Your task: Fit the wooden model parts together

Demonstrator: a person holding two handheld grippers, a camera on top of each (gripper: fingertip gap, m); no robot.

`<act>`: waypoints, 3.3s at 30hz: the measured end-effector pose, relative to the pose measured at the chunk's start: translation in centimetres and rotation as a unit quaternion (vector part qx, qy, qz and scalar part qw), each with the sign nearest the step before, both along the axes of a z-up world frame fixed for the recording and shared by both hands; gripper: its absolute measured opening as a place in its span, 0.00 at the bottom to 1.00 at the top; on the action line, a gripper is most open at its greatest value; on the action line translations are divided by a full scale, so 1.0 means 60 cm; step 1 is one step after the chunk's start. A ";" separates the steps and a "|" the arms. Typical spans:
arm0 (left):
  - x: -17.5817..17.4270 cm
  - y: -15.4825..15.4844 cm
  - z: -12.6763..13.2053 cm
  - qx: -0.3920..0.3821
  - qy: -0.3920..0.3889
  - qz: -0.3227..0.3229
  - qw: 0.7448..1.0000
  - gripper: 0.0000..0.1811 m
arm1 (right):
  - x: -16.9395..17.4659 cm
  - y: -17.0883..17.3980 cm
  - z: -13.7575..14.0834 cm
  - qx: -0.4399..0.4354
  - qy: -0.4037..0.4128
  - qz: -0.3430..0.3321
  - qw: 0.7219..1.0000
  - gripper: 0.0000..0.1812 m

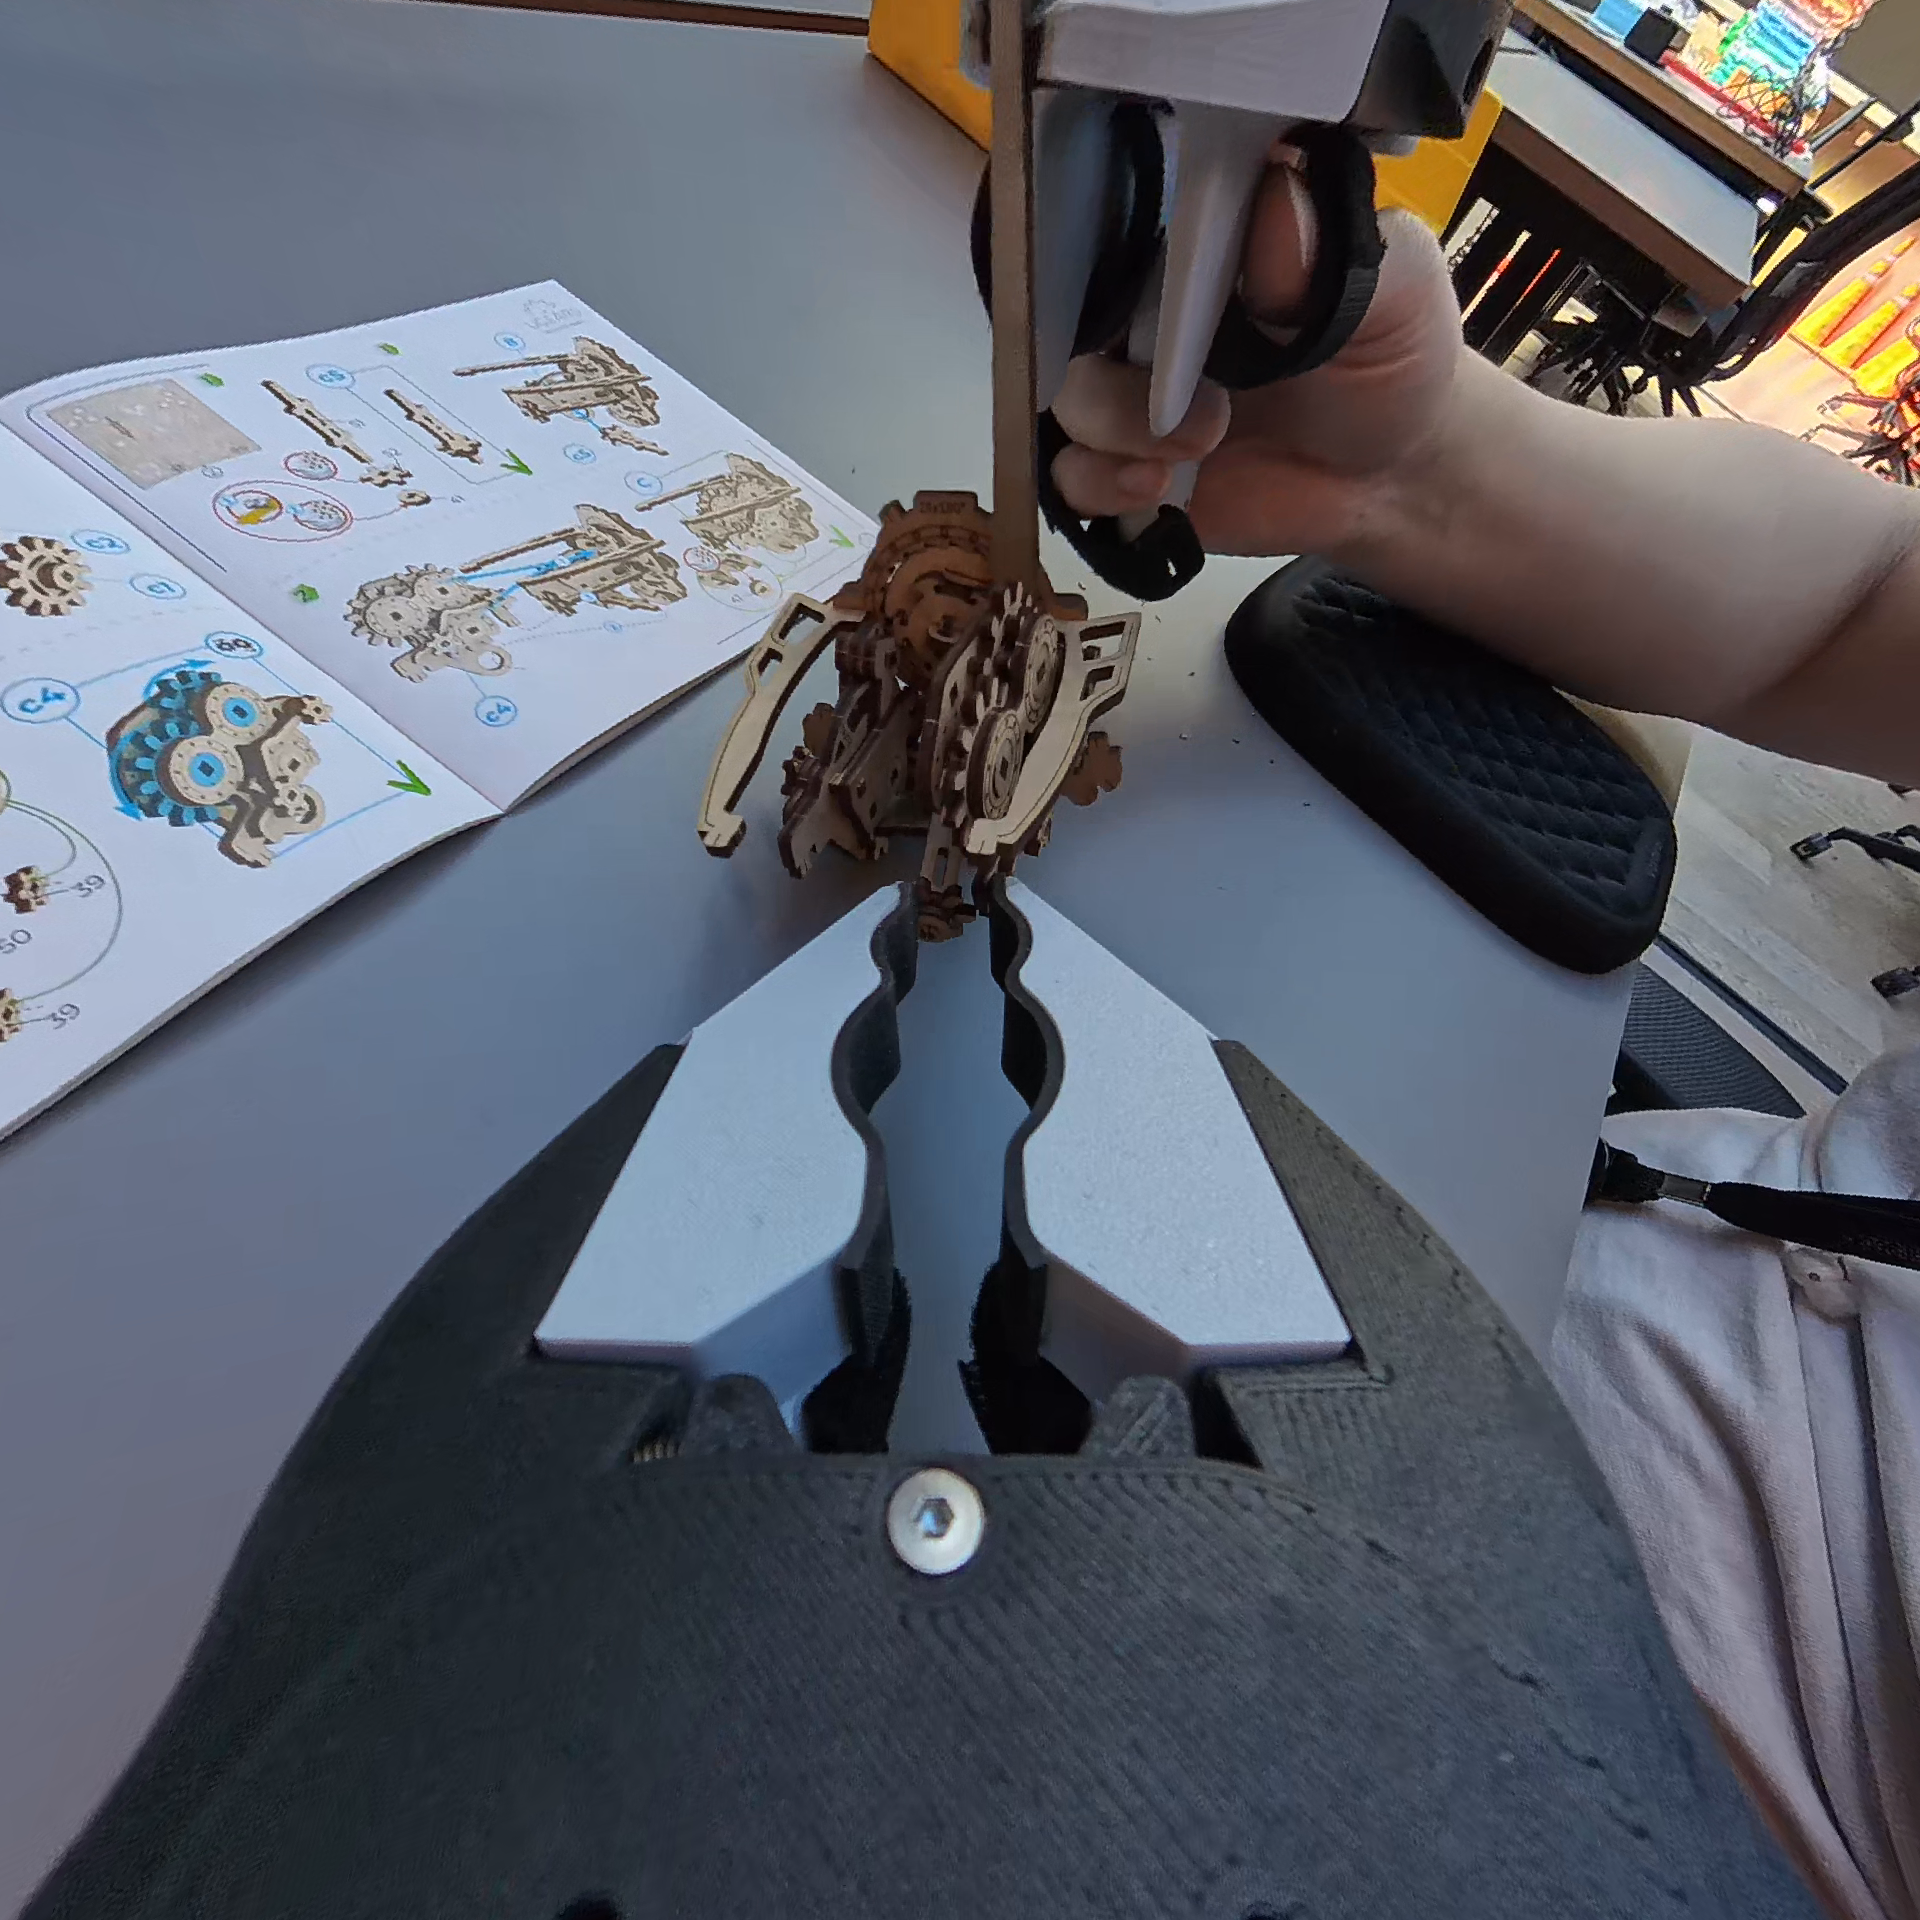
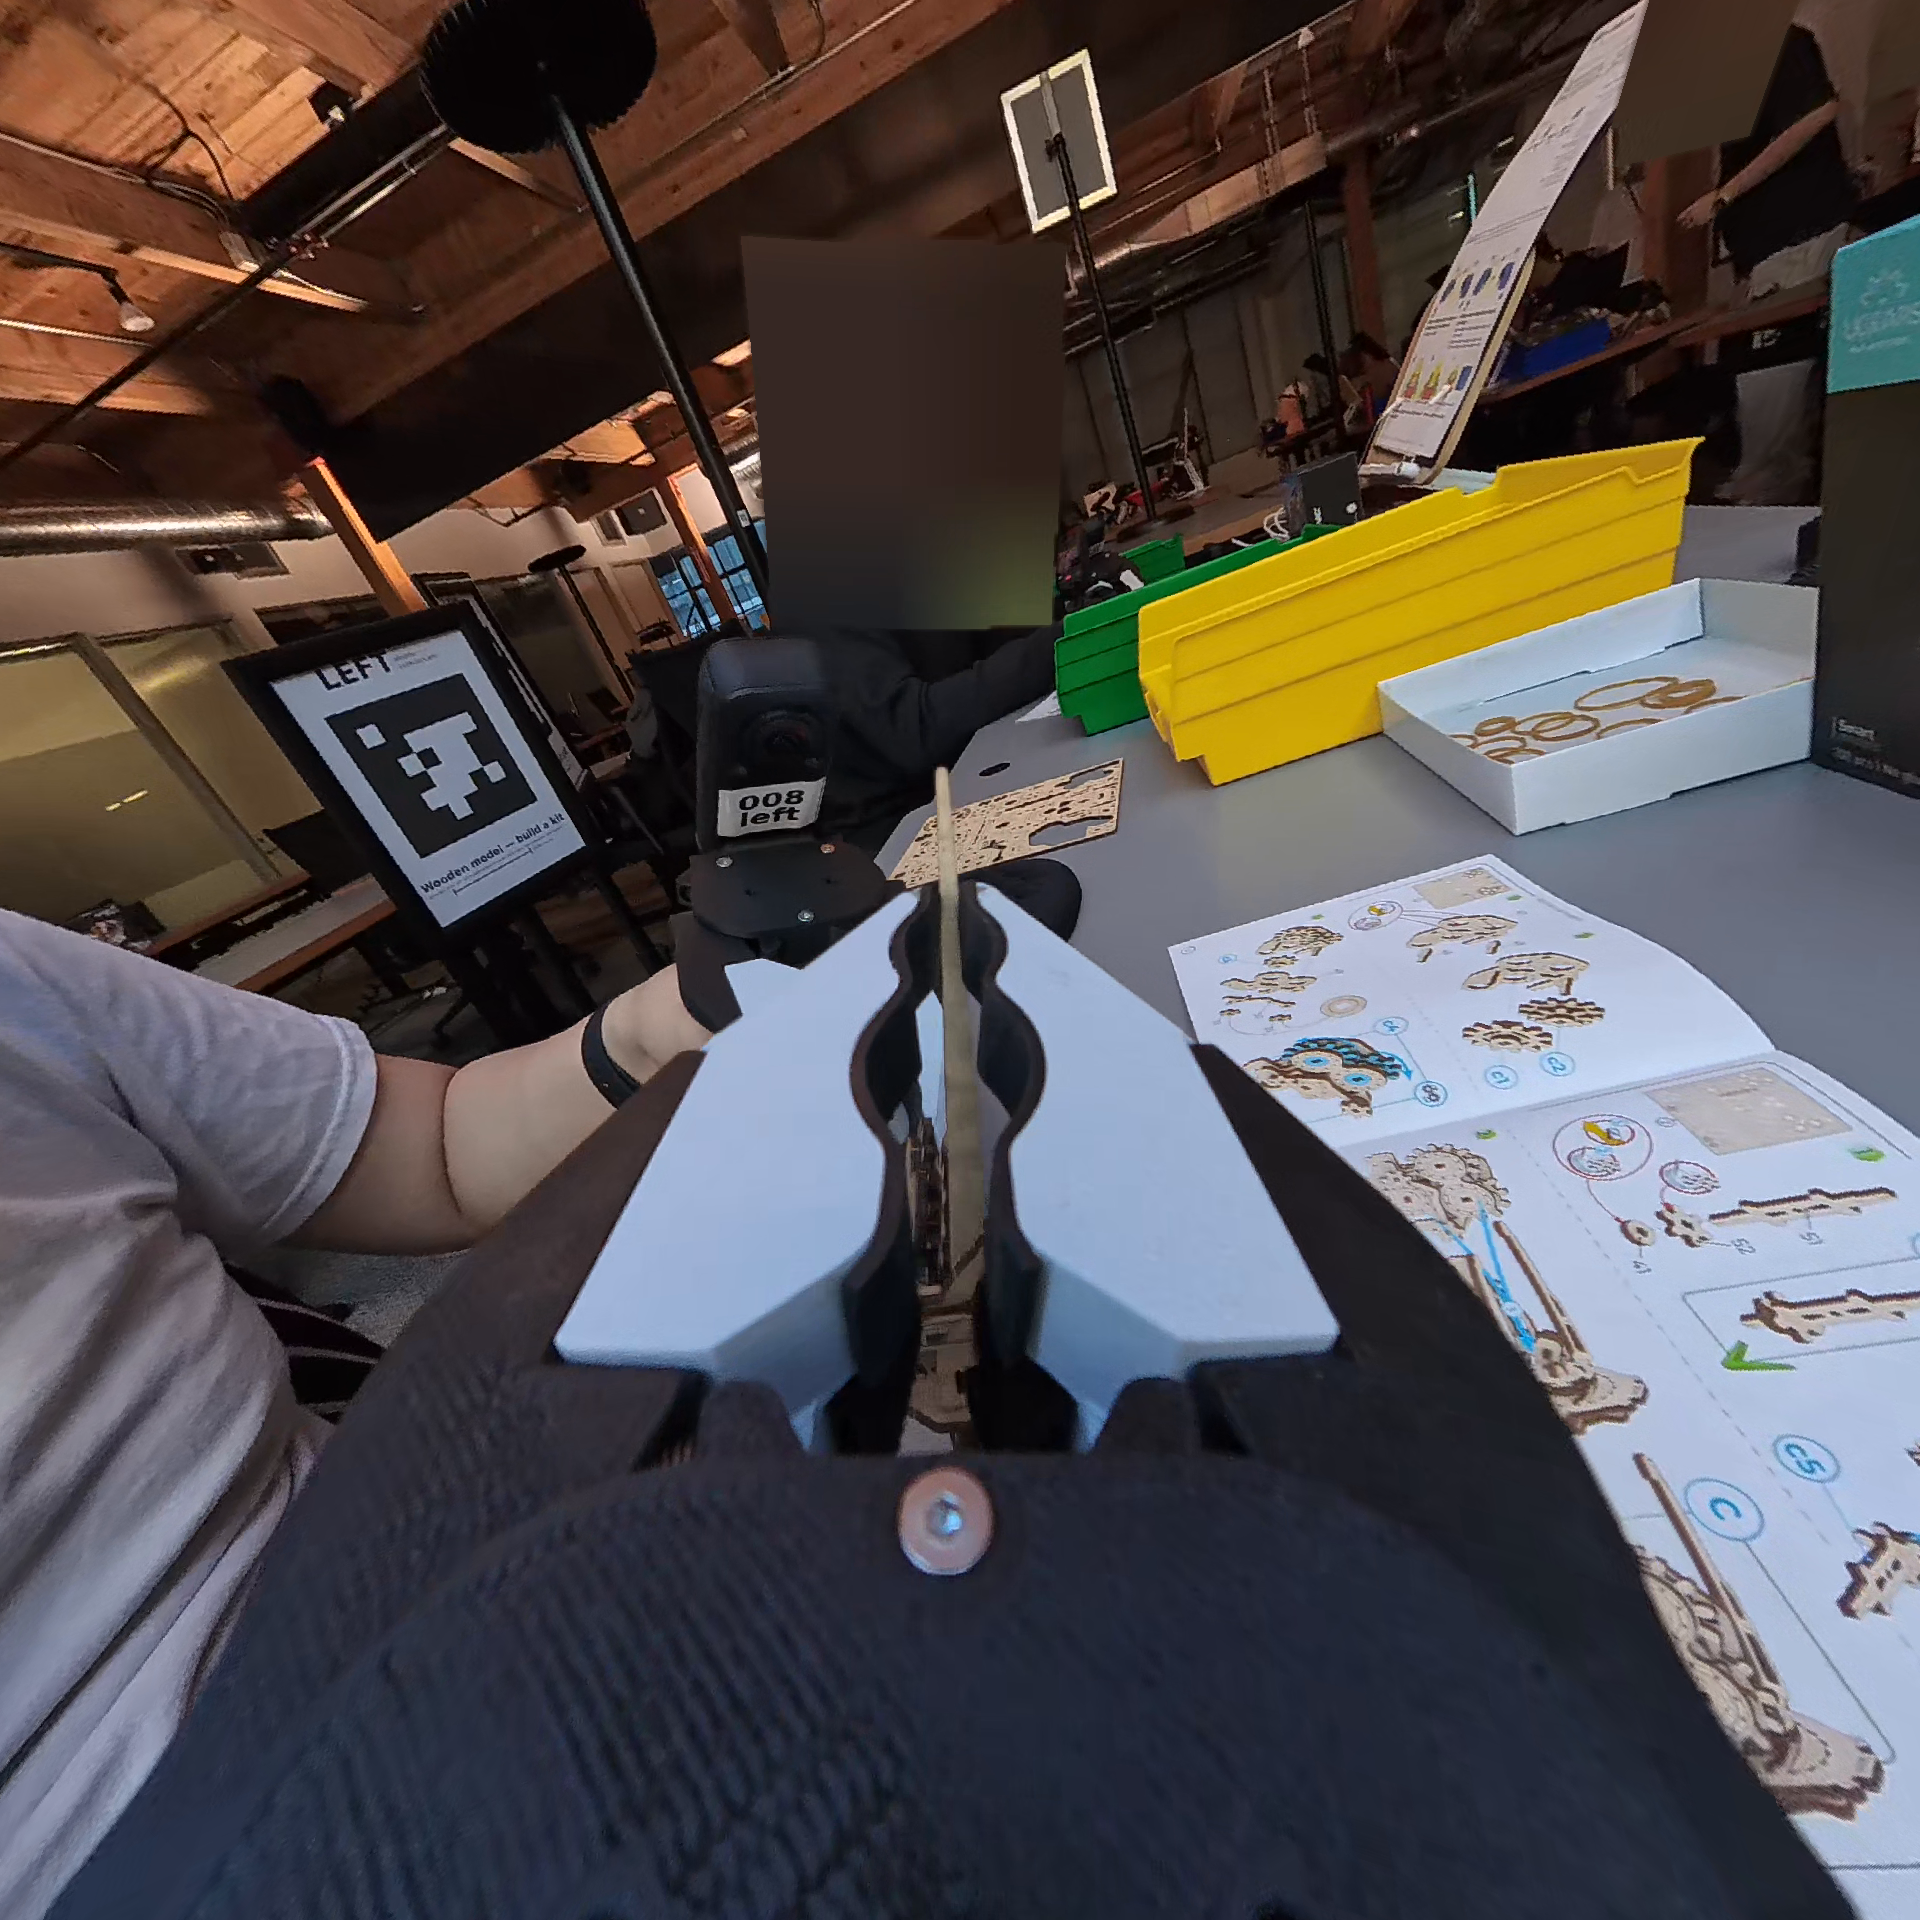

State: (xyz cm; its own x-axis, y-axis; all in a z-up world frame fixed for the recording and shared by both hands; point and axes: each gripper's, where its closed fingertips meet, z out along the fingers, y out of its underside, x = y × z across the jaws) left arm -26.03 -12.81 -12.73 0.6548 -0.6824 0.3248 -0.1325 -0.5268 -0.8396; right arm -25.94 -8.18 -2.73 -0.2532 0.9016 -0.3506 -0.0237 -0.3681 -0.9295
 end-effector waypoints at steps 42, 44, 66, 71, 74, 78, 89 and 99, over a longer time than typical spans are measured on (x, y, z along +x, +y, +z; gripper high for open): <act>0.079 -0.006 0.153 0.140 -0.134 -0.038 0.980 0.03 | 0.019 -0.086 0.089 -0.018 0.055 0.071 0.996 0.01; 0.080 -0.007 0.148 0.133 -0.125 -0.041 0.982 0.03 | 0.024 -0.082 0.086 -0.016 0.045 0.073 0.996 0.01; 0.088 -0.051 0.090 0.068 0.004 -0.107 0.992 0.03 | 0.039 -0.131 -0.010 0.161 -0.192 0.197 0.948 0.02; 0.092 -0.062 0.074 0.049 0.032 -0.125 0.990 0.03 | 0.054 -0.138 -0.033 0.195 -0.255 0.228 0.919 0.02; 0.094 -0.065 0.066 0.042 0.047 -0.131 0.989 0.03 | 0.058 -0.139 -0.044 0.209 -0.281 0.233 0.907 0.02; 0.095 -0.072 0.050 0.025 0.072 -0.143 0.987 0.03 | 0.065 -0.146 -0.063 0.232 -0.308 0.242 0.890 0.02; 0.096 -0.069 0.047 0.030 0.082 -0.139 0.986 0.03 | 0.068 -0.156 -0.085 0.259 -0.334 0.248 0.872 0.04; 0.091 -0.069 0.055 0.044 0.078 -0.130 0.987 0.03 | 0.063 -0.140 -0.080 0.282 -0.320 0.205 0.881 0.09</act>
